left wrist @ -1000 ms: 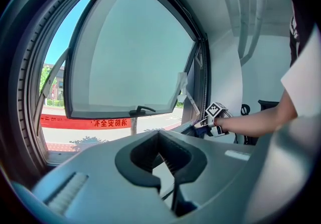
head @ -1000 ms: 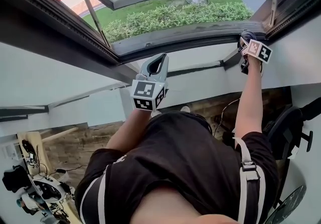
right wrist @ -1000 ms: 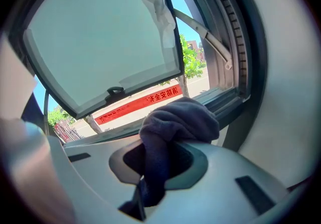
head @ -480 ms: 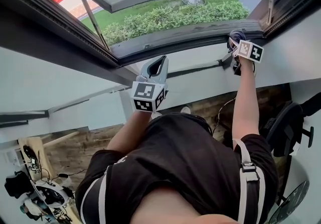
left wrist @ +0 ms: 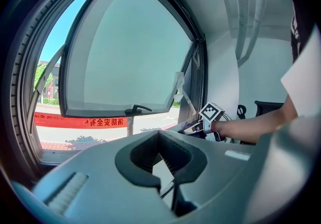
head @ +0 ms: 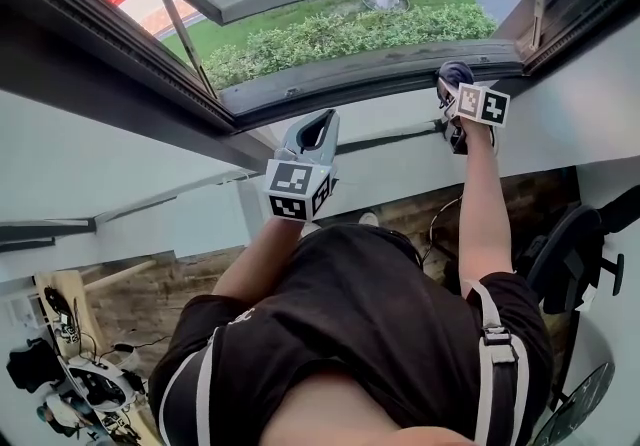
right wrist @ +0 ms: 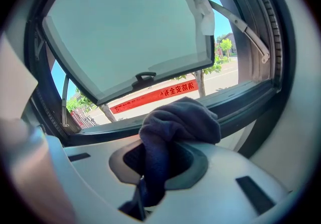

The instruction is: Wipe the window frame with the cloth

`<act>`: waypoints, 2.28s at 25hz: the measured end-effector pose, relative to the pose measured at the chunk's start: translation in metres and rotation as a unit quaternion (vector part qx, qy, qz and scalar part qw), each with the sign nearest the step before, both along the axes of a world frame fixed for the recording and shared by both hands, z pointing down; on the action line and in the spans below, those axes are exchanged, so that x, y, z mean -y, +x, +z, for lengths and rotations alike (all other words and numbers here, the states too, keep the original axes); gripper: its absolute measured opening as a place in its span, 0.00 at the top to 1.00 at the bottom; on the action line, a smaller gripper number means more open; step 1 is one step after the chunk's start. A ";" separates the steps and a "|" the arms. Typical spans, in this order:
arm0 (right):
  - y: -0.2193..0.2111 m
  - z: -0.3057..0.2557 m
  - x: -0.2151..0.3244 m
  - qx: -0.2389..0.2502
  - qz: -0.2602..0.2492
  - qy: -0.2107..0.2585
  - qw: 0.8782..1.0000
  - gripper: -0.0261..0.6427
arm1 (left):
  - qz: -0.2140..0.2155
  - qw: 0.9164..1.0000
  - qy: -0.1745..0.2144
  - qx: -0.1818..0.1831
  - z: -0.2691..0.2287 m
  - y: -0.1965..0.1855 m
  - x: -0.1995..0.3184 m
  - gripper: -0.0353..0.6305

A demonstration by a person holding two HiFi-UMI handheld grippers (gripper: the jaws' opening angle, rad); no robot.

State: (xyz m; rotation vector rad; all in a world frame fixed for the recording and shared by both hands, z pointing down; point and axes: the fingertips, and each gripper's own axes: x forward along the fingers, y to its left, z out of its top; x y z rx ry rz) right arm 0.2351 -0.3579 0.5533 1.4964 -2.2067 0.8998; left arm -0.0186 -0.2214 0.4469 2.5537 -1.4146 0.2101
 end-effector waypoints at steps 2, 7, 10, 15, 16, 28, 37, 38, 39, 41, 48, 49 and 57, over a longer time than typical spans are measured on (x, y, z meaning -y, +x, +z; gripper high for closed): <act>-0.007 0.001 -0.003 -0.001 -0.009 -0.002 1.000 0.87 | -0.003 1.000 -0.002 -0.001 0.001 -0.001 -0.001 0.94; -0.032 0.002 -0.009 0.001 -0.039 -0.009 0.999 0.87 | -0.011 1.000 -0.006 -0.004 0.003 -0.006 0.000 0.94; -0.045 0.003 -0.013 0.008 -0.057 -0.014 0.998 0.87 | -0.014 1.000 -0.008 -0.004 0.005 -0.009 -0.002 0.94; -0.063 0.004 -0.018 0.012 -0.078 -0.022 0.997 0.87 | -0.019 1.000 -0.010 -0.005 0.008 -0.014 -0.004 0.94; -0.067 0.004 -0.019 0.012 -0.082 -0.024 0.996 0.87 | -0.019 1.000 -0.011 -0.006 0.008 -0.015 -0.004 0.94; -0.139 0.005 -0.039 0.014 -0.166 -0.039 0.985 0.87 | -0.035 0.999 -0.015 -0.007 0.011 -0.030 -0.010 0.94; -0.219 0.006 -0.062 0.003 -0.249 -0.037 0.968 0.87 | -0.069 0.997 -0.015 -0.007 0.012 -0.063 -0.015 0.94; -0.229 0.006 -0.065 0.002 -0.257 -0.037 0.966 0.87 | -0.073 0.997 -0.015 -0.007 0.012 -0.067 -0.016 0.94; -0.238 0.006 -0.068 0.001 -0.264 -0.038 0.964 0.87 | -0.077 0.997 -0.014 -0.007 0.012 -0.071 -0.017 0.94; -0.254 0.006 -0.072 0.000 -0.275 -0.040 0.961 0.87 | -0.086 0.996 -0.013 -0.007 0.011 -0.080 -0.018 0.94; -0.301 0.006 -0.084 -0.009 -0.298 -0.061 0.953 0.87 | -0.120 0.993 -0.014 -0.009 0.012 -0.111 -0.028 0.94; -0.306 0.007 -0.085 -0.012 -0.301 -0.064 0.951 0.87 | -0.125 0.992 -0.014 -0.009 0.012 -0.115 -0.030 0.94; -0.351 0.007 -0.098 -0.030 -0.335 -0.066 0.940 0.87 | -0.165 0.986 -0.017 -0.012 0.014 -0.146 -0.043 0.94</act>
